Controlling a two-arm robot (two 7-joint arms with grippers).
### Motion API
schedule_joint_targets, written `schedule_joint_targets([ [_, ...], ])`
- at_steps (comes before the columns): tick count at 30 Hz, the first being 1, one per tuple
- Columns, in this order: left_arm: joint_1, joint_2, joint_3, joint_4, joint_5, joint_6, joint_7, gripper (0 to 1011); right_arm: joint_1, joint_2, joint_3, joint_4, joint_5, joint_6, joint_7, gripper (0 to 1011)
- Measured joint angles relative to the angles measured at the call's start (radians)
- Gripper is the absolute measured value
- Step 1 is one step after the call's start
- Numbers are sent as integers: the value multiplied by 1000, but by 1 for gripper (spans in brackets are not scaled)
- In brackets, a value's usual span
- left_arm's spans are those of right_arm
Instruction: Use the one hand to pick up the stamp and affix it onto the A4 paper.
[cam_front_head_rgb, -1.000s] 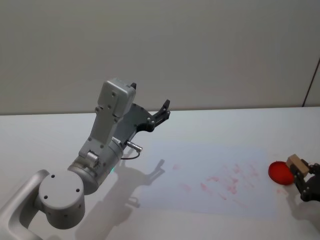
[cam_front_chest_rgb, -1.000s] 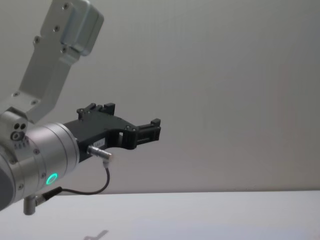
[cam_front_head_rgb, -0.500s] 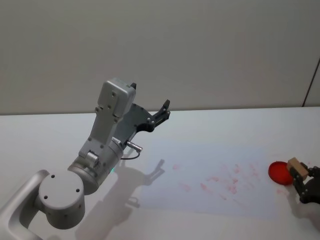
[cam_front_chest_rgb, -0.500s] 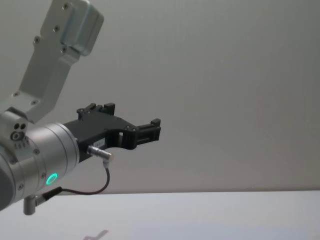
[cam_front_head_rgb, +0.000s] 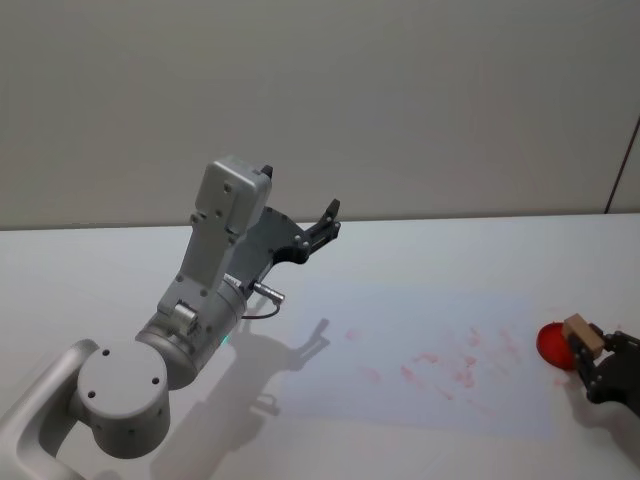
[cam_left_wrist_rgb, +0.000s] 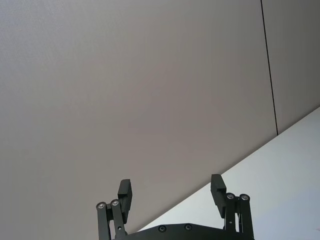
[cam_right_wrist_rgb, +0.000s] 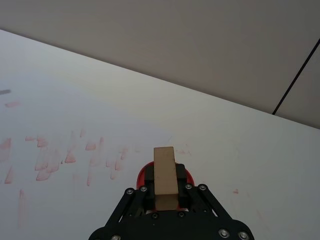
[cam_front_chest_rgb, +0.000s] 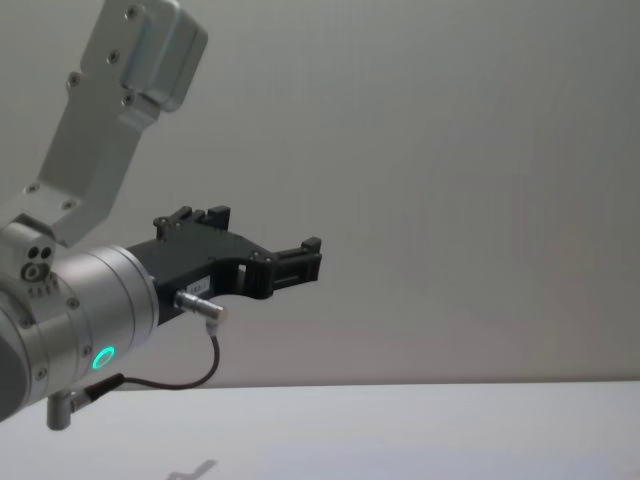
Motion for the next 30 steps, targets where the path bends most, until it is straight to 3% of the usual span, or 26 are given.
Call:
schedule_joint_targets([
  [22,0,0,0,0,0,0,0,1001,73,-42,-13,93,-49,-12,4,221],
  [29,0,0,0,0,0,0,0,1001,80,-47,-15,105,-58,-14,11,392],
  [30,0,0,0,0,0,0,0,1001,81,-47,-15,107,-59,-14,12,460],
])
